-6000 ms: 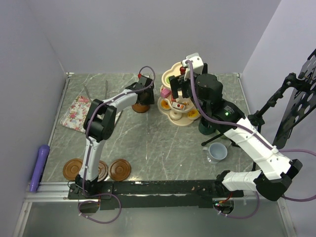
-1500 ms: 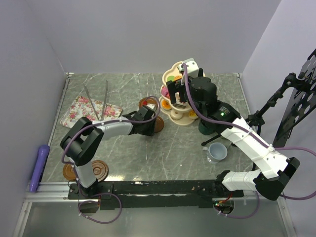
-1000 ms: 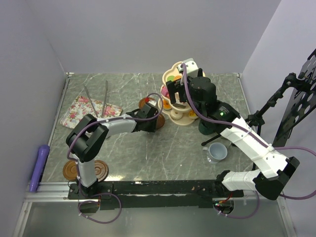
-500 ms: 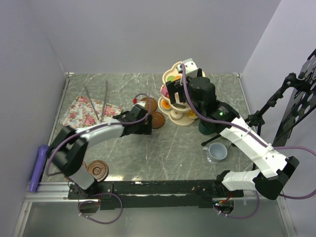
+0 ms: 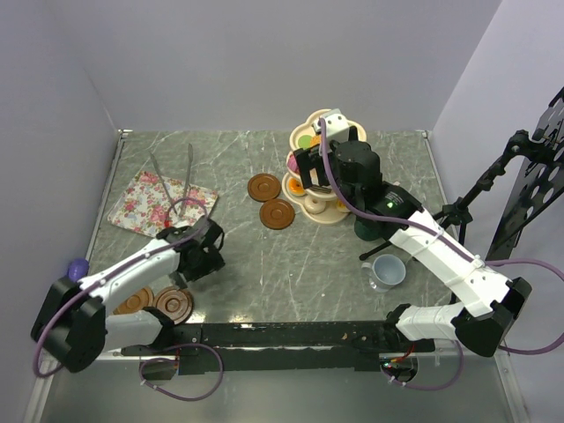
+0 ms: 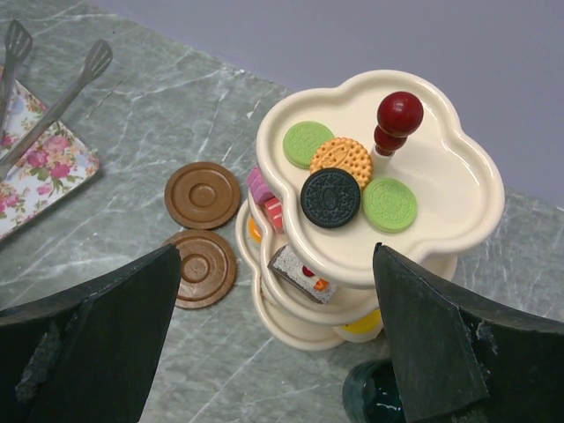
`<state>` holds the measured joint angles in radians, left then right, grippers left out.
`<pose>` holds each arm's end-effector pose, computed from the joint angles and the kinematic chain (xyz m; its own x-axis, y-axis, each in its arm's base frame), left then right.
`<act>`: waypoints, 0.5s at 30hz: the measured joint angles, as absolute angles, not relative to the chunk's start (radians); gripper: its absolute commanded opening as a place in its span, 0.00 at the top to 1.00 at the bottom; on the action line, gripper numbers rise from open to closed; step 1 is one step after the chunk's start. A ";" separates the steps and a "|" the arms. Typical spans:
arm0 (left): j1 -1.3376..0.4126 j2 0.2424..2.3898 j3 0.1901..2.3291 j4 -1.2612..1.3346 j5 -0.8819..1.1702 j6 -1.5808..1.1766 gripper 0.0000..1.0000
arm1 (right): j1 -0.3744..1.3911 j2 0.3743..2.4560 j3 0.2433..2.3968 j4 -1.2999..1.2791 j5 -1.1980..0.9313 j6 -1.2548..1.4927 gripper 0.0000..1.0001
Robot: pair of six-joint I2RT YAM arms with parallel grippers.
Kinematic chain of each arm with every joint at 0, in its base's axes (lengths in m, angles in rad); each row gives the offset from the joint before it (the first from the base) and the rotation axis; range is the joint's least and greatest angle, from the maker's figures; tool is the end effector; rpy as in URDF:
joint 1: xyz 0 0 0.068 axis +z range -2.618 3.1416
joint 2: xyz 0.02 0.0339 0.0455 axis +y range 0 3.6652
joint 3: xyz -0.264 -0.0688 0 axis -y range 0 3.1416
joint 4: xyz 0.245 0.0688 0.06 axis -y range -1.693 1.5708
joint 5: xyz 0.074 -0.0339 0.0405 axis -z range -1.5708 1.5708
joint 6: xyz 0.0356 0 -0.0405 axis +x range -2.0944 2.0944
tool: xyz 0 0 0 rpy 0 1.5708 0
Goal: Serve the afternoon tea
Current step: Move the coaster to the center of the board.
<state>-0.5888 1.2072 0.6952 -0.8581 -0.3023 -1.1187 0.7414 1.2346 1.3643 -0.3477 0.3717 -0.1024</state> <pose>0.1644 -0.0970 0.1867 -0.7885 -0.5060 -0.3495 -0.5230 0.8508 -0.0519 0.2099 0.1746 0.4307 -0.1211 -0.2400 -0.9632 -0.3821 0.9068 -0.1779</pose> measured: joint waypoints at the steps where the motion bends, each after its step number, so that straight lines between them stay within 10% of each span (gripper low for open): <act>1: -0.569 1.179 0.683 -0.895 -0.315 -1.161 0.00 | 0.741 1.233 1.359 -0.343 0.372 -0.102 0.05; 15: -0.491 1.026 0.645 -1.062 -0.387 -1.409 0.00 | 0.741 1.211 1.330 -0.334 0.368 -0.101 0.05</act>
<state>-0.4908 1.0264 0.6449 -1.0622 -0.3866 -1.4086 0.7414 1.2110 1.3296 -0.3344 0.3676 -0.1009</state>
